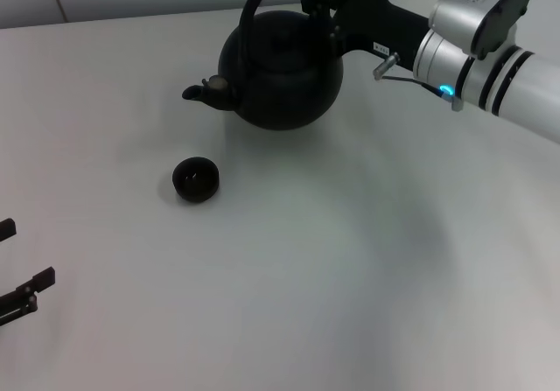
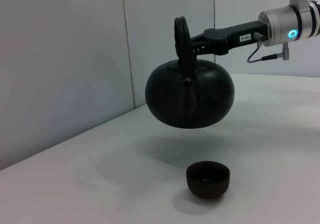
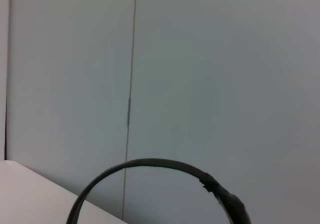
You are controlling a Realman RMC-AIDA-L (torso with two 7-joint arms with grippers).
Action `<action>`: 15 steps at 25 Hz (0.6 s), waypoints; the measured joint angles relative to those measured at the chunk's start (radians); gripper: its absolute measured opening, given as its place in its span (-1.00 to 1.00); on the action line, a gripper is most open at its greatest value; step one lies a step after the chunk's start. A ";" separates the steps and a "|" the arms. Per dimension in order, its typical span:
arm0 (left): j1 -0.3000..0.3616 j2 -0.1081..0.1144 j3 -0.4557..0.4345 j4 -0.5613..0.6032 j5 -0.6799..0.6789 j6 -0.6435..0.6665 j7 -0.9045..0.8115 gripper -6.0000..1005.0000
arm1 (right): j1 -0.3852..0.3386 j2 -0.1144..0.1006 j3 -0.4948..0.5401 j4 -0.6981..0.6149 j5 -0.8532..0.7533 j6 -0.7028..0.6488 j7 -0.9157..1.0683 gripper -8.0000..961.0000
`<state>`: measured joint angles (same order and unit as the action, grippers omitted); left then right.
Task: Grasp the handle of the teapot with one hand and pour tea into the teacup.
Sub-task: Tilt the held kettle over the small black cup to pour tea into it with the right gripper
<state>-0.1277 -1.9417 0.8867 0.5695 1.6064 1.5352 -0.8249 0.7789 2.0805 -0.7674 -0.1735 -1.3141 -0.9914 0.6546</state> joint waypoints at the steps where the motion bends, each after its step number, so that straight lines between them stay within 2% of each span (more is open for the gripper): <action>1: 0.000 0.000 0.000 0.000 0.000 0.000 0.000 0.60 | 0.000 0.000 -0.001 -0.001 0.000 0.000 0.000 -0.83; 6: 0.000 -0.003 0.000 0.000 0.000 0.002 -0.002 0.60 | 0.006 -0.001 -0.010 -0.005 -0.001 0.001 0.000 -0.82; 15: -0.002 -0.006 0.000 0.000 -0.002 0.004 -0.003 0.60 | 0.000 0.001 -0.125 -0.070 -0.001 0.000 -0.035 -0.83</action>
<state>-0.1298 -1.9475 0.8867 0.5694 1.6044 1.5390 -0.8279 0.7787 2.0819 -0.8922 -0.2438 -1.3147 -0.9915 0.6191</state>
